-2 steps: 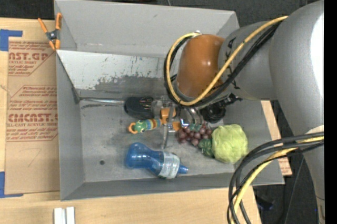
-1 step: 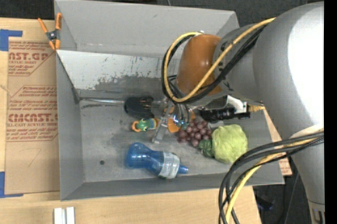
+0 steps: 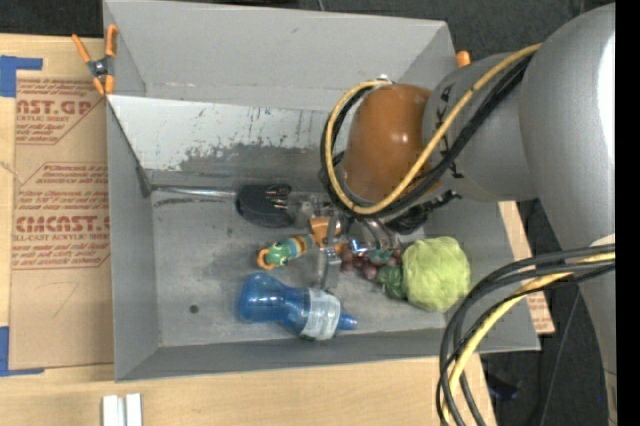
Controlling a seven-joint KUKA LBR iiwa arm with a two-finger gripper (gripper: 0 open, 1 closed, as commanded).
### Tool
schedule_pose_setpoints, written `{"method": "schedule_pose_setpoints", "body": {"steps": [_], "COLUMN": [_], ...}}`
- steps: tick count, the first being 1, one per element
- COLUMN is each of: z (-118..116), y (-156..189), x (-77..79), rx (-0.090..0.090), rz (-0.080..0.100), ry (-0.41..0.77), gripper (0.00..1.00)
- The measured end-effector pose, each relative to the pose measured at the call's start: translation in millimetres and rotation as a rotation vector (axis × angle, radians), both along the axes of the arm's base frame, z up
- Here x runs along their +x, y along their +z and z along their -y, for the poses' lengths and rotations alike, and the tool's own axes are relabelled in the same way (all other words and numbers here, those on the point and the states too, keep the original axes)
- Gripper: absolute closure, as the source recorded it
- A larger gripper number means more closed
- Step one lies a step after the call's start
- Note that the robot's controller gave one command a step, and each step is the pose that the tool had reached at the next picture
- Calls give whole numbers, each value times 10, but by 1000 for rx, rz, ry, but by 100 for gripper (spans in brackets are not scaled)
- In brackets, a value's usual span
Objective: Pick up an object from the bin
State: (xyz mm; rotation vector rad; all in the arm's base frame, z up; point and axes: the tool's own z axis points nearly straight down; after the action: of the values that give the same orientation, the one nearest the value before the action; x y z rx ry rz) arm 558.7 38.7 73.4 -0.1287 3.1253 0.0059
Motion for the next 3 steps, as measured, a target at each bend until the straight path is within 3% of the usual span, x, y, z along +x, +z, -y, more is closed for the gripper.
{"method": "schedule_pose_setpoints", "body": {"steps": [1,2,3], "z": [164,164,277], "y": [-34,-33,-36], "x": [-23,-22,-128], "rx": [2,2,4], "rz": [1,1,2], "ry": [-132,-132,-133], "gripper": [100,100,100]}}
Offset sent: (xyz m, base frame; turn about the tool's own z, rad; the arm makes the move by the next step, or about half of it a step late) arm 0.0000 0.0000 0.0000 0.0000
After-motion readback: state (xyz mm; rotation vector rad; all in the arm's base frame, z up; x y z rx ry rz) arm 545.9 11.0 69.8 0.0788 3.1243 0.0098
